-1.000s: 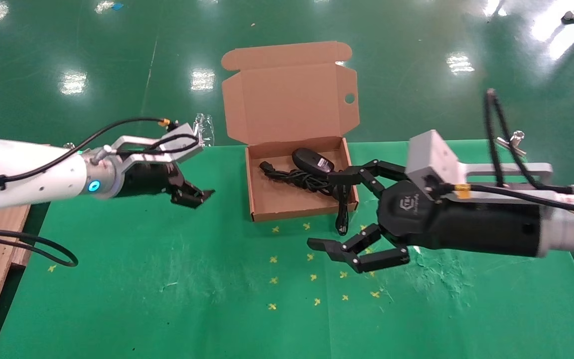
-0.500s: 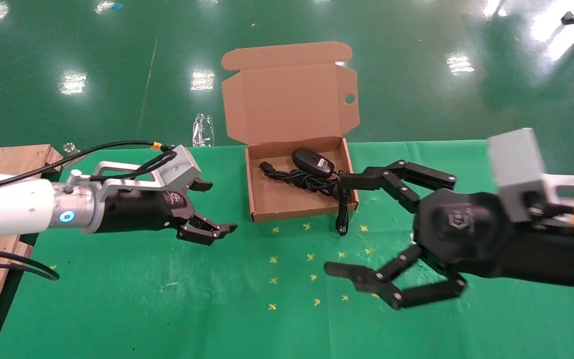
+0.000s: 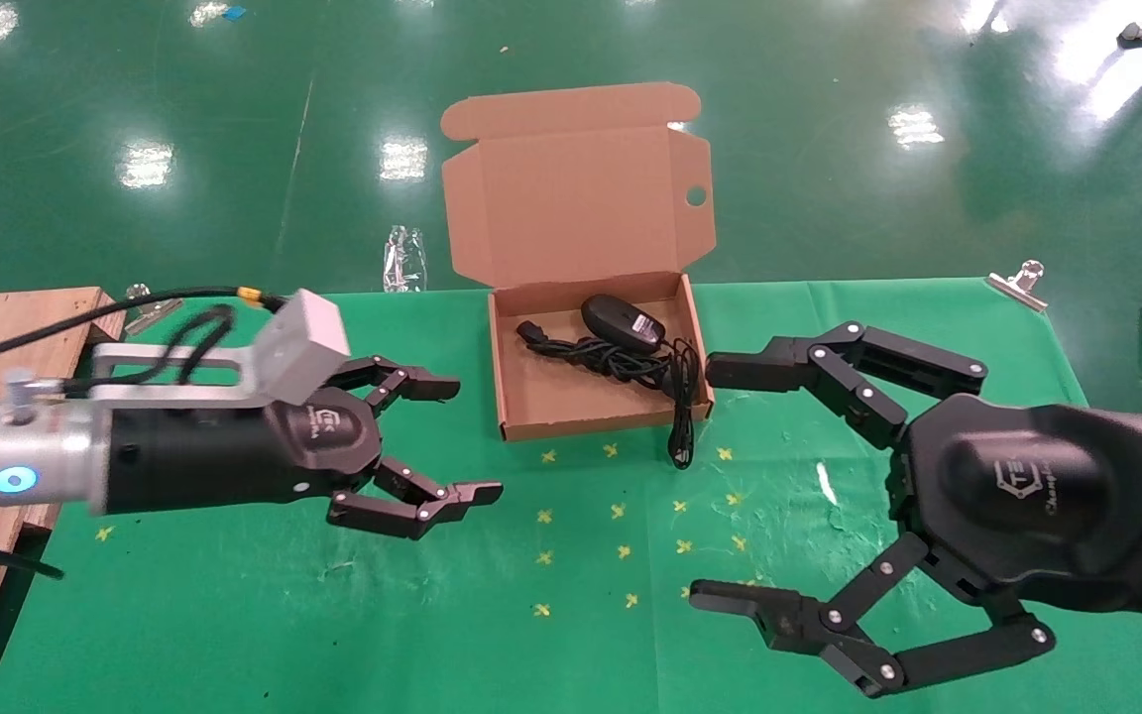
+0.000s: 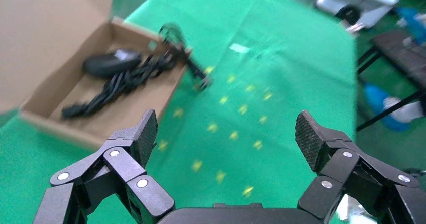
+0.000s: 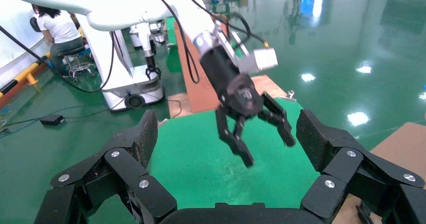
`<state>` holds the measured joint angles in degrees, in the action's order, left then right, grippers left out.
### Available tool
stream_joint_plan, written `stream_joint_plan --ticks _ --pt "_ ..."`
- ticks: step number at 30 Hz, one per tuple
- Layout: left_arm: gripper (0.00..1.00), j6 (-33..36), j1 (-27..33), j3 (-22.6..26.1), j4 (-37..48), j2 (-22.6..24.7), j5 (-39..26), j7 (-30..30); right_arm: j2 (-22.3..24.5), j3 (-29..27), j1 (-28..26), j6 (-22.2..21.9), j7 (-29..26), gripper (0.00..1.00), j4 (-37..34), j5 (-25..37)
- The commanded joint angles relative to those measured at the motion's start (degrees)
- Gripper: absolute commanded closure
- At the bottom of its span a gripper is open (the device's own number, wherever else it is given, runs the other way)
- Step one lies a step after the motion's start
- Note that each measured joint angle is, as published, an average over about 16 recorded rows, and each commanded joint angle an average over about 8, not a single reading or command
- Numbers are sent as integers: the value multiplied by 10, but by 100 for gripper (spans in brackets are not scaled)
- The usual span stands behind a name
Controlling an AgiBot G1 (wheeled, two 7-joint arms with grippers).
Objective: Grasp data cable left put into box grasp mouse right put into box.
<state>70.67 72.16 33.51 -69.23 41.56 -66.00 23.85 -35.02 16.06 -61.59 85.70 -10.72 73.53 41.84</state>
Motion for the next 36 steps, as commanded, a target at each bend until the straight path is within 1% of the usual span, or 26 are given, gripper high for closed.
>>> stream_joint_plan --ticks 1,14,20,25,36 --pt "0 16 -11 -18 -5 -7 25 -14 0 0 0 0 0 0 0 0" --pt "0 118 -84 -138 -34 -52 190 -103 0 1 0 0 0 0 0 0" --pt "0 154 -109 -180 -45 -67 249 -133 1 0 0 0 1 0 0 -1" --pt "0 164 -116 -191 -48 -72 265 -138 1 0 1 0 1 0 0 -2" --pt "0 156 -110 -182 -45 -68 252 -133 1 0 0 0 1 0 0 -1"
